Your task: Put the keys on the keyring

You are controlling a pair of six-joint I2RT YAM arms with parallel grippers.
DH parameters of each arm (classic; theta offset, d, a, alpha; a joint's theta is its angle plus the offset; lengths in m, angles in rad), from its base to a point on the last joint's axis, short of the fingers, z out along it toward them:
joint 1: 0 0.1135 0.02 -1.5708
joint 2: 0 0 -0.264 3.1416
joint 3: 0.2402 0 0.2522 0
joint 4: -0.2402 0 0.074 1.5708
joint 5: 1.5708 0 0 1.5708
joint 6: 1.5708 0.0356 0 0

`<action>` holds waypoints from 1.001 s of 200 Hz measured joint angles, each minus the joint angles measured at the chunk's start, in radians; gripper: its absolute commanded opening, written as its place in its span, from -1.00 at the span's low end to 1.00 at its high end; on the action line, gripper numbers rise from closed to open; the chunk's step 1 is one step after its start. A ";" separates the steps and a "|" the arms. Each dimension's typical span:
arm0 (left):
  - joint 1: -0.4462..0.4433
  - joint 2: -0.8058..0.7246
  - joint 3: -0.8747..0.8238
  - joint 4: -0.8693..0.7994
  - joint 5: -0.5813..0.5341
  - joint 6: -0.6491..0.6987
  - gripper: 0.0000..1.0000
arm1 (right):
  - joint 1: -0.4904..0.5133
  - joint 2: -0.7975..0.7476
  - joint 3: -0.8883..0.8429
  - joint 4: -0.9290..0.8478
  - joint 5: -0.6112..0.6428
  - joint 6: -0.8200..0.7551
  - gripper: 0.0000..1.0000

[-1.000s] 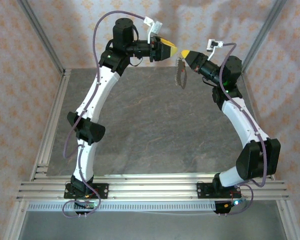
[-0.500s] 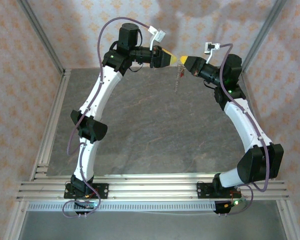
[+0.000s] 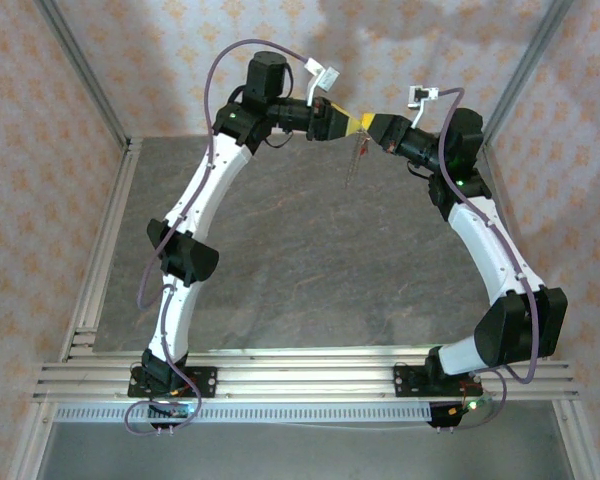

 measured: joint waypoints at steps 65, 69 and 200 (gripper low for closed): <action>-0.010 0.000 0.000 0.003 0.000 -0.005 -0.45 | -0.002 0.000 0.000 0.000 0.000 0.000 -1.00; -0.010 0.000 0.000 0.005 0.000 -0.005 -0.44 | -0.002 0.000 0.000 0.000 0.000 0.000 -1.00; -0.010 0.001 0.000 0.038 -0.018 -0.039 -0.75 | -0.006 -0.006 0.000 -0.001 0.000 -0.023 -1.00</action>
